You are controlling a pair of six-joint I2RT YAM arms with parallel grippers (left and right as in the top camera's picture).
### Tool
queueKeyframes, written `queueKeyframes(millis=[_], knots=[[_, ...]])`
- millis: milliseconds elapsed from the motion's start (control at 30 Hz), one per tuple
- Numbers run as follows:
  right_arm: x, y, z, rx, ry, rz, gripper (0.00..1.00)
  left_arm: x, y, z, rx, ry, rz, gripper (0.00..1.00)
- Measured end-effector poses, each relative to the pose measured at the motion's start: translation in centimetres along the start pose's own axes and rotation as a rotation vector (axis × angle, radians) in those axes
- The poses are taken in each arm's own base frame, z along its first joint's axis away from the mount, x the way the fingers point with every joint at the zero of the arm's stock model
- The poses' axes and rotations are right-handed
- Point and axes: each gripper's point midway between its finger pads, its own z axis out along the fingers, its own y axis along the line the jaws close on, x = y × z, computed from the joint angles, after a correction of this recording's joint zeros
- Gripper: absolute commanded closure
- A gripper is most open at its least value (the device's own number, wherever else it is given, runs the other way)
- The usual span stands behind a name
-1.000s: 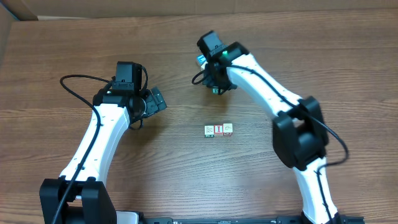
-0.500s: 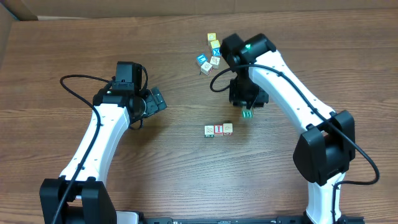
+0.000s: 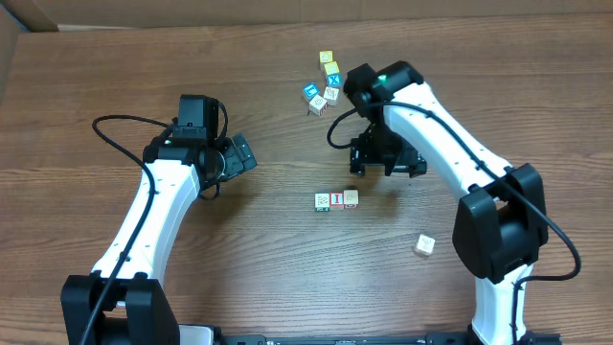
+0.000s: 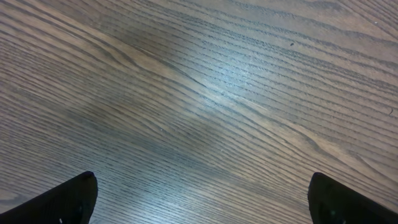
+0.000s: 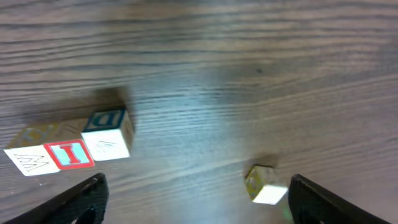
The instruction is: Flip 4 blocks
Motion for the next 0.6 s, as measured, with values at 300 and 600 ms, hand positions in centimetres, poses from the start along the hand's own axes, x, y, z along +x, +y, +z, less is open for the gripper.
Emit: queueKeyframes(millis=[300,600], knots=[[0.6,-4.9,-7.2,-0.150,-0.141,0.132,0.25,0.0,0.0,0.0,0.000,0.001,0.000,0.00],[5.0,-7.5,-4.6,-0.186,-0.104,0.229,0.20,0.0,0.0,0.0,0.000,0.001,0.000,0.00]])
